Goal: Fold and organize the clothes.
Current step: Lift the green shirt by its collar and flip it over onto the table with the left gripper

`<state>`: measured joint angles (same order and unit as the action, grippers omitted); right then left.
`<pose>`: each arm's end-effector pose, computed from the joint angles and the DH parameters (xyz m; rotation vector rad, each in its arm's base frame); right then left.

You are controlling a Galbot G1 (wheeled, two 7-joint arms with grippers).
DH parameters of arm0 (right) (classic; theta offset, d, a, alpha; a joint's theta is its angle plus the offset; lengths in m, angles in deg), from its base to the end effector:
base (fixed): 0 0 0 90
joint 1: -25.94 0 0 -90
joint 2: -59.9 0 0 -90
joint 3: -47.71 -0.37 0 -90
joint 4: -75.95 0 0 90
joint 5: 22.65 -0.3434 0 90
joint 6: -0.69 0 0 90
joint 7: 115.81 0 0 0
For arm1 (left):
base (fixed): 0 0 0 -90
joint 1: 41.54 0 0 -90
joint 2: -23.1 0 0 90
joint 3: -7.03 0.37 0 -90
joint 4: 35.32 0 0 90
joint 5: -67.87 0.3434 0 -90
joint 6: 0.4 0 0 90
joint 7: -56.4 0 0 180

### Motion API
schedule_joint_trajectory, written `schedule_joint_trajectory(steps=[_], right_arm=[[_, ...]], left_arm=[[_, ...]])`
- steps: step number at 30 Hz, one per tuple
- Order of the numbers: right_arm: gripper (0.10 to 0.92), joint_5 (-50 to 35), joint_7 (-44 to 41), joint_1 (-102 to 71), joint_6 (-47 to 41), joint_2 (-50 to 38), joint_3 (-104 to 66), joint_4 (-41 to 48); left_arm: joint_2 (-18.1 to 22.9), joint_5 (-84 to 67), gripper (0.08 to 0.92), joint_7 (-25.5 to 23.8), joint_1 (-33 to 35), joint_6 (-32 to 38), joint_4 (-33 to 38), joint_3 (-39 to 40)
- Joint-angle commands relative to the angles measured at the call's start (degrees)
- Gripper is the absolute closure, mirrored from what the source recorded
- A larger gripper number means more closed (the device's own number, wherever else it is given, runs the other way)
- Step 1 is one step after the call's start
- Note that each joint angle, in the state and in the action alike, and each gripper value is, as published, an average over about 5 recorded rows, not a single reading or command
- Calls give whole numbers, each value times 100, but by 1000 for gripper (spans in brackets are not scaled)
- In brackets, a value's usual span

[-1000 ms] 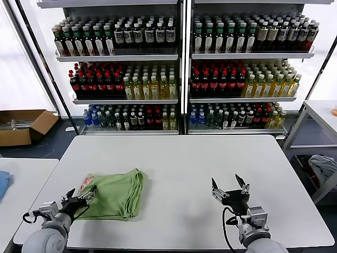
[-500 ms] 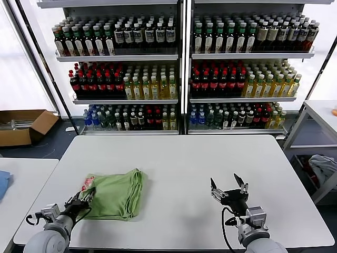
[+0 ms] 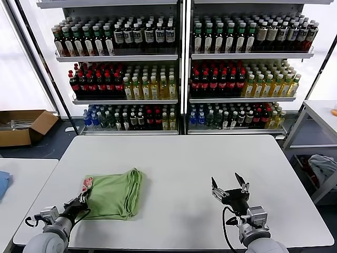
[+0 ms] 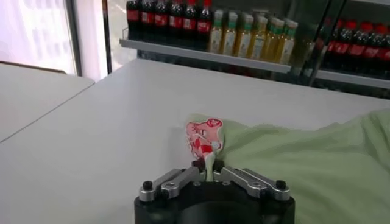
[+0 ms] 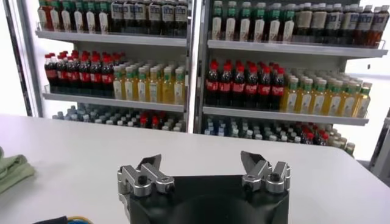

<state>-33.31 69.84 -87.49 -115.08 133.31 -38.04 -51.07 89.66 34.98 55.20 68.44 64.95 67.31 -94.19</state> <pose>0.1864 -0.0271 -0.2576 0.1736 -2.8942 0.1328 0.2253 0.1771 -0.3422 0.0573 -2.6439 0.2040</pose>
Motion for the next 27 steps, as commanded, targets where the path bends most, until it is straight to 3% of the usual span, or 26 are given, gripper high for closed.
schedule_joint_trajectory(steps=[1,4,11,15,18,24,27], right_arm=[[203,-13,11,12,3,-17,-12,18],[203,-33,17,28,-1,-49,-12,25],[203,-66,27,102,-17,-83,35,87],[203,-74,26,133,-19,-71,61,111],[203,-92,28,138,-18,-65,51,117],[203,-100,32,34,11,-96,-13,116],[203,-86,38,-30,34,-95,-37,147]], left_arm=[[-397,287,890,-42,13,225,-95,-454],[-892,499,890,-58,-8,325,-160,-933],[-2459,449,890,-173,-1,378,-547,-2012],[-2978,479,890,-305,82,360,-488,-2202],[-2830,635,890,-405,147,346,-227,-1990],[-1940,909,890,-381,202,281,244,-1187],[-1590,586,890,-153,178,39,849,-811]])
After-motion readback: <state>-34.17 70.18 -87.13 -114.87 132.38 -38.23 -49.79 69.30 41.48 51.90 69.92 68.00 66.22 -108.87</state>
